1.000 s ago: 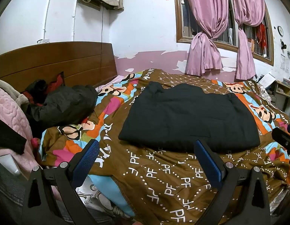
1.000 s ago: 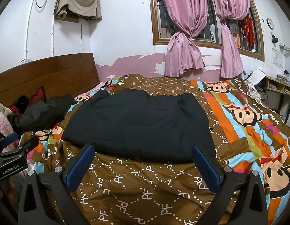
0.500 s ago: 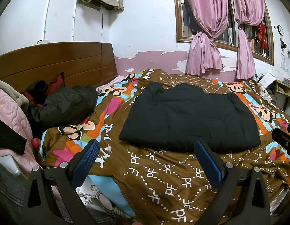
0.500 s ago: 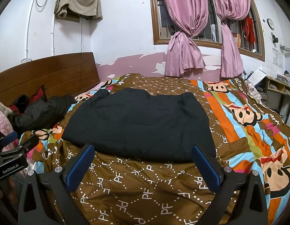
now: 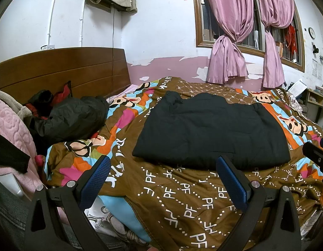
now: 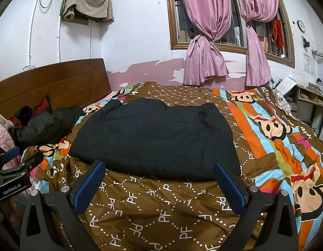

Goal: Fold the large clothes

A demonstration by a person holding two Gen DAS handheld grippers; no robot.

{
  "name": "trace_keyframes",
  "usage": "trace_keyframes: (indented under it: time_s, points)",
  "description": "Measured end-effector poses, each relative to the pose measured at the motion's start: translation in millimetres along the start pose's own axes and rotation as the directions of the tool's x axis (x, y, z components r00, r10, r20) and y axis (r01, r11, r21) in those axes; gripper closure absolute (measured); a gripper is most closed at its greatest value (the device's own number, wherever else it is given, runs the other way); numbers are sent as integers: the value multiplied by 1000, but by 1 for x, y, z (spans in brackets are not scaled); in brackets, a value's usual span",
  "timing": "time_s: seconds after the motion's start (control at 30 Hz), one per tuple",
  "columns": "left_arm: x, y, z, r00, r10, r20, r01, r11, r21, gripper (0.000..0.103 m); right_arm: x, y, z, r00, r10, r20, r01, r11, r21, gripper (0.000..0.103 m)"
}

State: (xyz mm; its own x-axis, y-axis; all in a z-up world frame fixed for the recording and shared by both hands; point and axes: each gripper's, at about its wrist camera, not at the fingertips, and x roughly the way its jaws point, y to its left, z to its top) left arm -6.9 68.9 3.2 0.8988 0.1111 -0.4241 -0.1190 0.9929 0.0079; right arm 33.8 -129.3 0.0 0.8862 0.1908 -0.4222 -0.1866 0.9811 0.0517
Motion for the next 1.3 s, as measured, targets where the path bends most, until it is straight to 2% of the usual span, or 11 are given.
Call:
trace_keyframes:
  time_s: [1.3]
  points:
    - [2,2,-2,1000,-1,2,1,1000,6,4,0,2,1,1000,-1,0,1,1000,0,0]
